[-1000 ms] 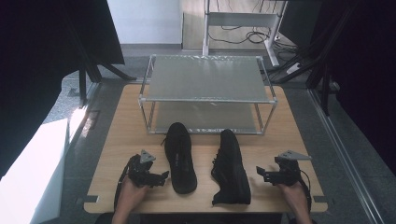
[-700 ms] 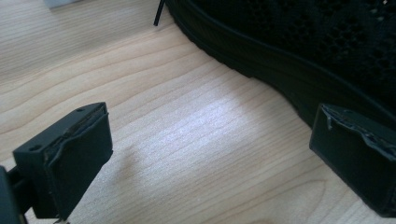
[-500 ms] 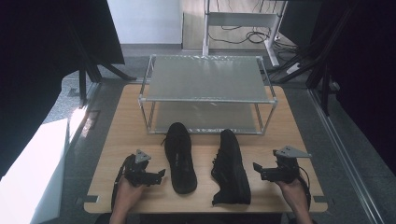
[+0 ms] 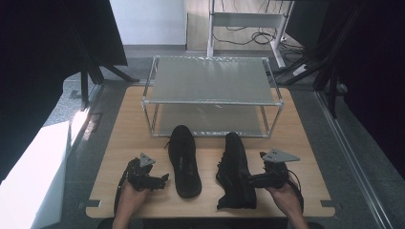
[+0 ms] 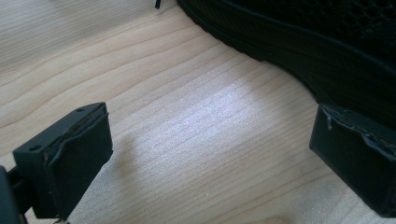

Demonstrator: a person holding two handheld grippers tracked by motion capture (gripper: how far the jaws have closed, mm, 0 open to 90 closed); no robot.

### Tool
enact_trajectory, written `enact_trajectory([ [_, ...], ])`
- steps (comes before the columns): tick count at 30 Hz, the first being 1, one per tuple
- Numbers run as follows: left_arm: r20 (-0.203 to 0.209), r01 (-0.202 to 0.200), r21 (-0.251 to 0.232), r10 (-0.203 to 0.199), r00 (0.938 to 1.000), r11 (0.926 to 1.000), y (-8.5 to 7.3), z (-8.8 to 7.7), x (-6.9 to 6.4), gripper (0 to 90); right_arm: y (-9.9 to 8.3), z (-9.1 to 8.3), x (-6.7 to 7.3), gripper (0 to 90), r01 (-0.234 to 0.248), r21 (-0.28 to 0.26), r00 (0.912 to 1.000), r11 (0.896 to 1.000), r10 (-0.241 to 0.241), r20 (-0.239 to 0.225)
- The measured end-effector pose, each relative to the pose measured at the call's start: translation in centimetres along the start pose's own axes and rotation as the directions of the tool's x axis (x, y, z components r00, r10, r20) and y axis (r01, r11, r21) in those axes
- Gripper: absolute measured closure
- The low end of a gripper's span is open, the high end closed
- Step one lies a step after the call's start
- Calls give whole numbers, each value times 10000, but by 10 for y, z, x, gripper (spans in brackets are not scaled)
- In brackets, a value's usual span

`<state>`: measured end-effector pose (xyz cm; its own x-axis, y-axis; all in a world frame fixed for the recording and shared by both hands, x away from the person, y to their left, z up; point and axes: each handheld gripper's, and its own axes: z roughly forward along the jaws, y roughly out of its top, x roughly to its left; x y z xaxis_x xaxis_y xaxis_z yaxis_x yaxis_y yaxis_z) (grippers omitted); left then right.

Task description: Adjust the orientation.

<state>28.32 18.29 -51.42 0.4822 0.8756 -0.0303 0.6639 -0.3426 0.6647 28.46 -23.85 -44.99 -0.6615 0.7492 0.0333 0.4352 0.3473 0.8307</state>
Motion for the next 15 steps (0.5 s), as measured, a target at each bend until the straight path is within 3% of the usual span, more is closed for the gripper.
enact_trajectory([
  [7,-34,-29,102,29,10000,9999,0,1,0,0,-1,16,11,0,382,486,9993,9981,-382,-14],
  [15,-33,-59,114,59,10000,9999,0,1,0,0,-4,13,2,0,19,596,10000,9982,-15,-57],
])
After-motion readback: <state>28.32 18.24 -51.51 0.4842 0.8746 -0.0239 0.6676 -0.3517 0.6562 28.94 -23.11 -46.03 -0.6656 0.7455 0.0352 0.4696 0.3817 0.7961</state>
